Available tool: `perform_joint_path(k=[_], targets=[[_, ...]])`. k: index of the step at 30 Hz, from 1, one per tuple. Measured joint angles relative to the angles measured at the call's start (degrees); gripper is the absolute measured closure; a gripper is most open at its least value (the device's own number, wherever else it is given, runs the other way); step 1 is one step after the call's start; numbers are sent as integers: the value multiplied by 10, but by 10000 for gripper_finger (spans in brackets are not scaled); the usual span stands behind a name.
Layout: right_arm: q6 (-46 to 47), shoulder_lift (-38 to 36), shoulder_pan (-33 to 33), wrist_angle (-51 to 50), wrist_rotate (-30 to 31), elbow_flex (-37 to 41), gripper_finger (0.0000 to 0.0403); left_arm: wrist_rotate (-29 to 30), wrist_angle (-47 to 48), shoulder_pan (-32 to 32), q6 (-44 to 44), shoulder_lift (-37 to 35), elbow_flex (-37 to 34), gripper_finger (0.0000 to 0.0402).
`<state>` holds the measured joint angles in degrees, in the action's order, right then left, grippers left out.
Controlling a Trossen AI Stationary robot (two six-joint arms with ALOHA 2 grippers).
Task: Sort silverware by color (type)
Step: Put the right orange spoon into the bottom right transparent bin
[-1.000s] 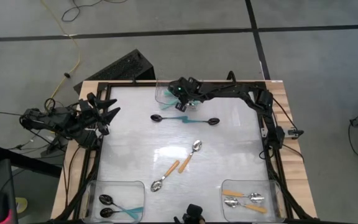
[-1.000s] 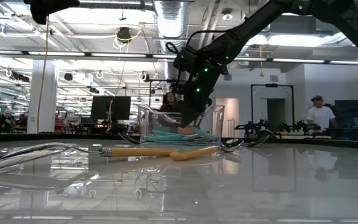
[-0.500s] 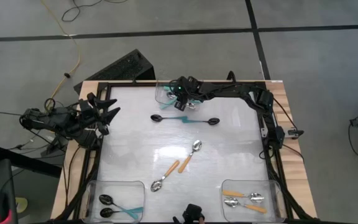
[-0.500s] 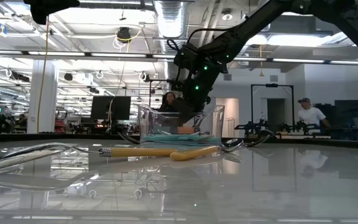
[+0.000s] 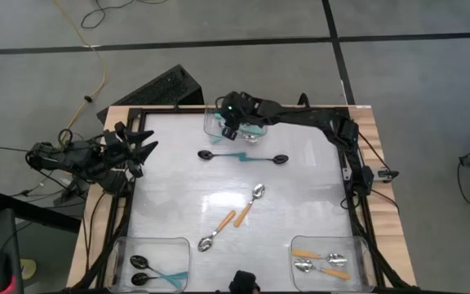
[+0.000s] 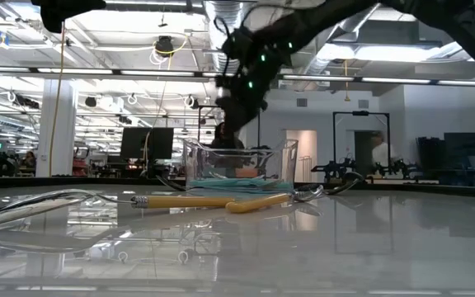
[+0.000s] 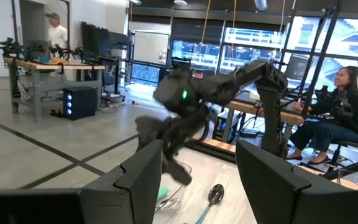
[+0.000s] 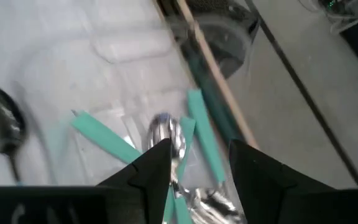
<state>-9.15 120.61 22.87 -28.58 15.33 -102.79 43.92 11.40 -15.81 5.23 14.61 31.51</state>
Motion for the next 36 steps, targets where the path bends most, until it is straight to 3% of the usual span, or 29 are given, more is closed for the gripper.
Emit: perform_joint_path(k=[10, 18, 25, 31, 36], targets=[[-53, -28, -40, -178, 3, -187, 223, 0, -1, 0, 0, 0, 0, 212], [-36, -159, -54, -306, -5, -192, 228, -1, -4, 0, 5, 0, 0, 212], [64, -296, -52, -437, -3, -128, 228, 0, -2, 0, 5, 0, 0, 212], [113, -430, -68, -408, 1, 14, 228, 0, -2, 0, 11, 0, 0, 212], [142, -541, -85, -294, 20, 169, 228, 0, -1, 0, 13, 0, 0, 212]])
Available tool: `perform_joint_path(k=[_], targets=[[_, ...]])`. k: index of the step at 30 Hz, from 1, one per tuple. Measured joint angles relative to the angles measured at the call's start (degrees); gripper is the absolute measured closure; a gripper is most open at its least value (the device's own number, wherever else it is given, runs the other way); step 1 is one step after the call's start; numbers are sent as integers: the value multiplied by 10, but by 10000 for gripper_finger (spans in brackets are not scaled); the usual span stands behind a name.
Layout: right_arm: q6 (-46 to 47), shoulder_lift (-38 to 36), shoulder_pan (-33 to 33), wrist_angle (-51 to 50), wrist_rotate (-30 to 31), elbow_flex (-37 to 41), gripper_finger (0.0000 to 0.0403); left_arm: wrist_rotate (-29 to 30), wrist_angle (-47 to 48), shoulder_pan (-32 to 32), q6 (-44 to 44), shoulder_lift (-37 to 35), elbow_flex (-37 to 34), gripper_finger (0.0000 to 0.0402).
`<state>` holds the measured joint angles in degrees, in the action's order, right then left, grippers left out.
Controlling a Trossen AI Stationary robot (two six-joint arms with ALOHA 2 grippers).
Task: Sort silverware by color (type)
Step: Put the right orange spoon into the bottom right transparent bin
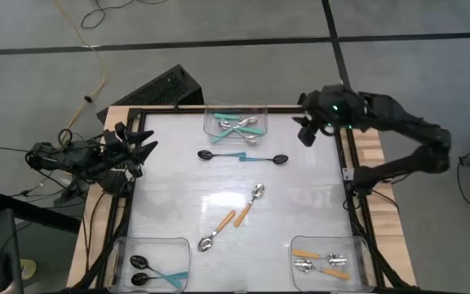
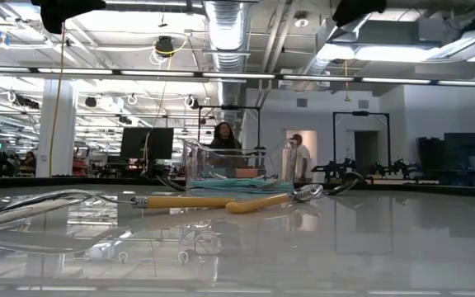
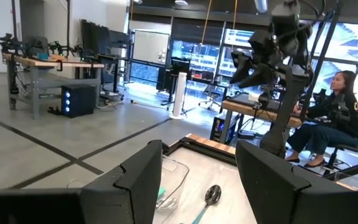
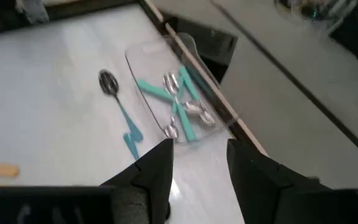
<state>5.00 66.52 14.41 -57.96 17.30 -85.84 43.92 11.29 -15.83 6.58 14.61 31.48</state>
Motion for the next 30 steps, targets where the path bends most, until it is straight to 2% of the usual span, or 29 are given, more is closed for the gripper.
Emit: perform_joint_path(k=[5, 13, 23, 30], targets=[[14, -79, -19, 115, -2, 142, 228, 0, 1, 0, 0, 0, 0, 212], [22, -143, -40, 240, 3, 313, 228, 0, 1, 0, 0, 0, 0, 212], [22, -196, -38, 440, 7, 460, 228, 0, 11, 0, 11, 0, 0, 212], [10, -196, -38, 584, 7, 555, 228, 0, 11, 0, 16, 0, 0, 212]])
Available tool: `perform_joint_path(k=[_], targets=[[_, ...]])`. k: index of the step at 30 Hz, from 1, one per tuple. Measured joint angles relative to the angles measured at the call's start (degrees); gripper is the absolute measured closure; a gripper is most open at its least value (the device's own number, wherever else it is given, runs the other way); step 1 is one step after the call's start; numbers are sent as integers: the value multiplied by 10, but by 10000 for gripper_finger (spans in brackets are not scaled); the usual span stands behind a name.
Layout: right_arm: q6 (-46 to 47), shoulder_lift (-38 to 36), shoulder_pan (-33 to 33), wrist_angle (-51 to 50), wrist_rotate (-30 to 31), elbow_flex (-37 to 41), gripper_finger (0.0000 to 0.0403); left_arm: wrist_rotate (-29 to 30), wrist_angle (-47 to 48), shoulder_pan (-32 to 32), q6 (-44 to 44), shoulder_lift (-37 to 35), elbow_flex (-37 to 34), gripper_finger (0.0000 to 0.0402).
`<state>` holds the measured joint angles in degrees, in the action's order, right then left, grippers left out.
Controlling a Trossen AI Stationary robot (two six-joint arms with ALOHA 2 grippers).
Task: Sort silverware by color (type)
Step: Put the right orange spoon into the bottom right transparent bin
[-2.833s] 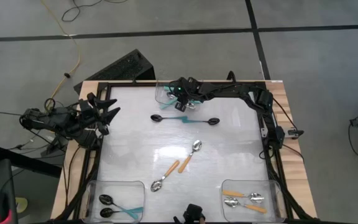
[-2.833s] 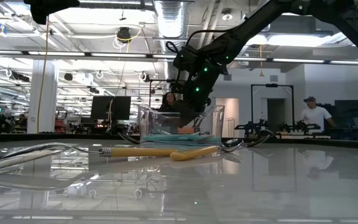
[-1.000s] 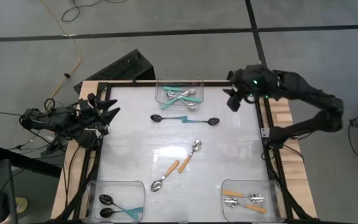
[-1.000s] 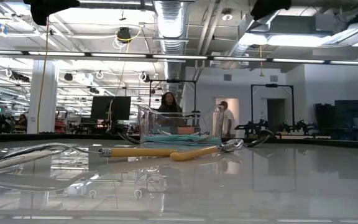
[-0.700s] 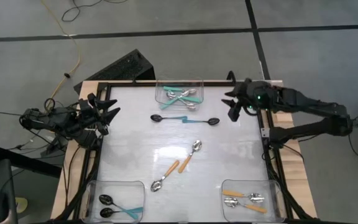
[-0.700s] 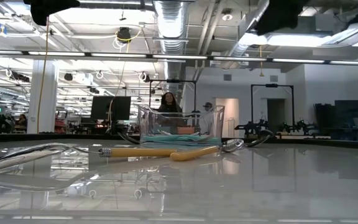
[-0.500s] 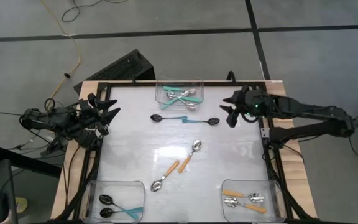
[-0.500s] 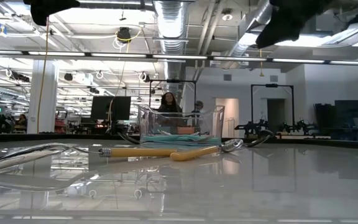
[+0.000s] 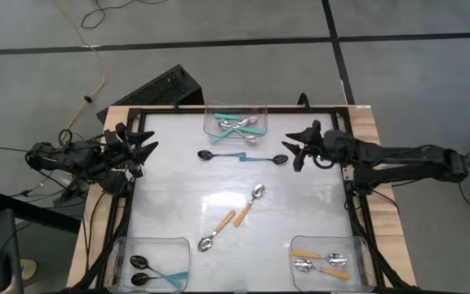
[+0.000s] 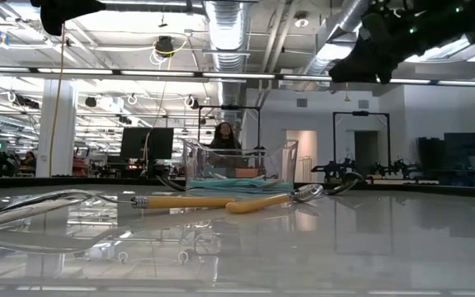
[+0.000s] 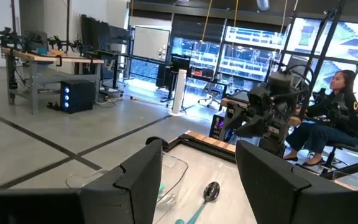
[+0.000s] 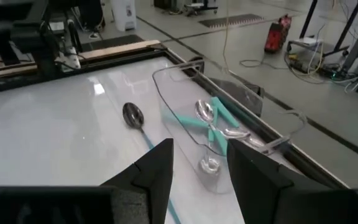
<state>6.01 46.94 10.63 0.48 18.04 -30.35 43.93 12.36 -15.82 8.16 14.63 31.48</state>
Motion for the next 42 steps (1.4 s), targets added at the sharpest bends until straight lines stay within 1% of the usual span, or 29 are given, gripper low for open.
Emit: perform_joint_path(k=[5, 9, 14, 24, 29, 33, 38, 42], targets=[[-3, -20, 4, 12, 1, 6, 228, 0, 0, 0, 4, 0, 0, 212], [-24, -62, 15, 22, 2, 5, 228, 0, 0, 0, 5, 0, 0, 212], [-25, -117, 23, 9, 2, 5, 228, 0, 0, 0, 6, 0, 0, 212], [-5, -175, -2, -74, 1, 5, 228, 0, 2, 0, 6, 0, 0, 212], [2, -205, 0, -82, 1, 5, 228, 0, 2, 0, 7, 0, 0, 212], [24, -219, 0, -83, 1, 5, 228, 3, 2, 0, 7, 0, 0, 212], [71, -219, -2, -113, -1, 5, 228, 3, 2, 0, 1, 0, 0, 212], [76, -218, -2, -137, -1, 5, 228, 3, 2, 0, 1, 0, 0, 212]])
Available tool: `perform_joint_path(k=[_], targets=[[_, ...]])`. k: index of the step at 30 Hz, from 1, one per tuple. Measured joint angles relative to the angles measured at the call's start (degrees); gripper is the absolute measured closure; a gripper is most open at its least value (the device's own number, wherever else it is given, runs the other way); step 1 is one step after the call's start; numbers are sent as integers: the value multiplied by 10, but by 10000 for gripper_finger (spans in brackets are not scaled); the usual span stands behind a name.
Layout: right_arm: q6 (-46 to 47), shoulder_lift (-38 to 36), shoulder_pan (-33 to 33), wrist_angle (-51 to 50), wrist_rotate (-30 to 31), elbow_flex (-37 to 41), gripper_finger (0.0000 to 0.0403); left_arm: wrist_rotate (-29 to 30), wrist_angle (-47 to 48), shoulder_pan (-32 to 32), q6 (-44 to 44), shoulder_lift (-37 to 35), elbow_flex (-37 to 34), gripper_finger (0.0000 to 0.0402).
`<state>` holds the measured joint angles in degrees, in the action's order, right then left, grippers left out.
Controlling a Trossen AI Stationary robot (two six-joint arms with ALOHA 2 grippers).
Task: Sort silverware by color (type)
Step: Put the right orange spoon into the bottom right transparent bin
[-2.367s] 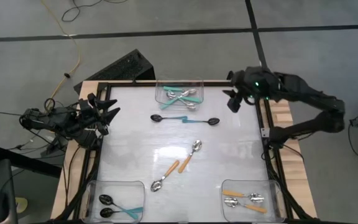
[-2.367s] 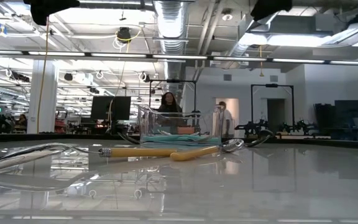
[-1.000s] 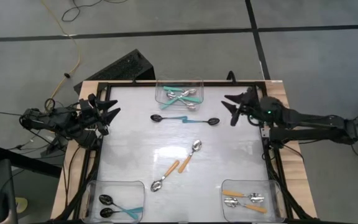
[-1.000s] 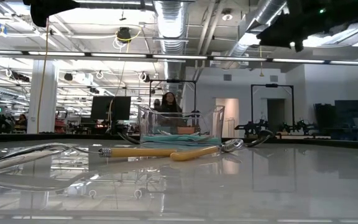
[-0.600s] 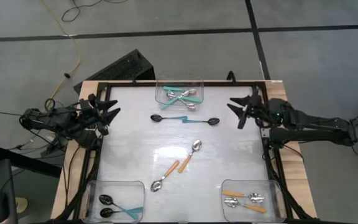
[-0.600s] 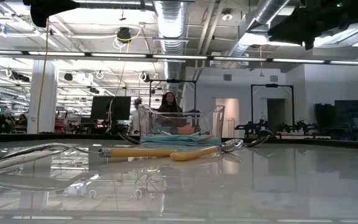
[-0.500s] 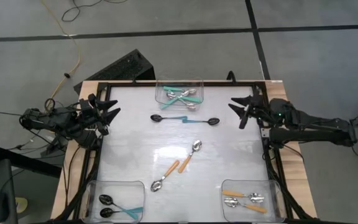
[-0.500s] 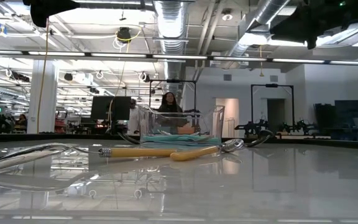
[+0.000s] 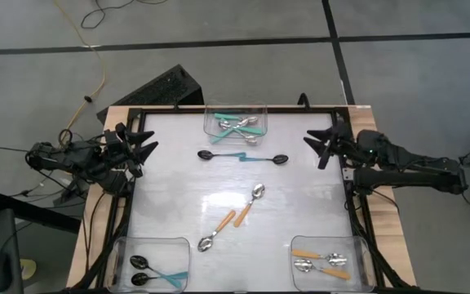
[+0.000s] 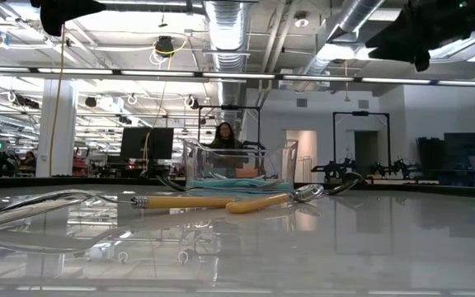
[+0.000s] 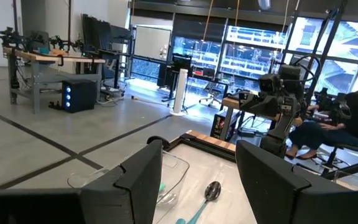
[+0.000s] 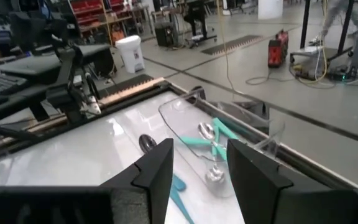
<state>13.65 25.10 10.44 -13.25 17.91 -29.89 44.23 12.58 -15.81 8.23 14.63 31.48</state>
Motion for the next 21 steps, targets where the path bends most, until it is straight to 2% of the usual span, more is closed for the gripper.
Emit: perform_joint_path(k=[11, 21], targets=[[-65, -17, -5, 57, 0, 2, 228, 0, 1, 0, 0, 0, 0, 212], [-65, -19, -47, 41, 0, 3, 228, 0, 18, 0, 15, 0, 0, 212]])
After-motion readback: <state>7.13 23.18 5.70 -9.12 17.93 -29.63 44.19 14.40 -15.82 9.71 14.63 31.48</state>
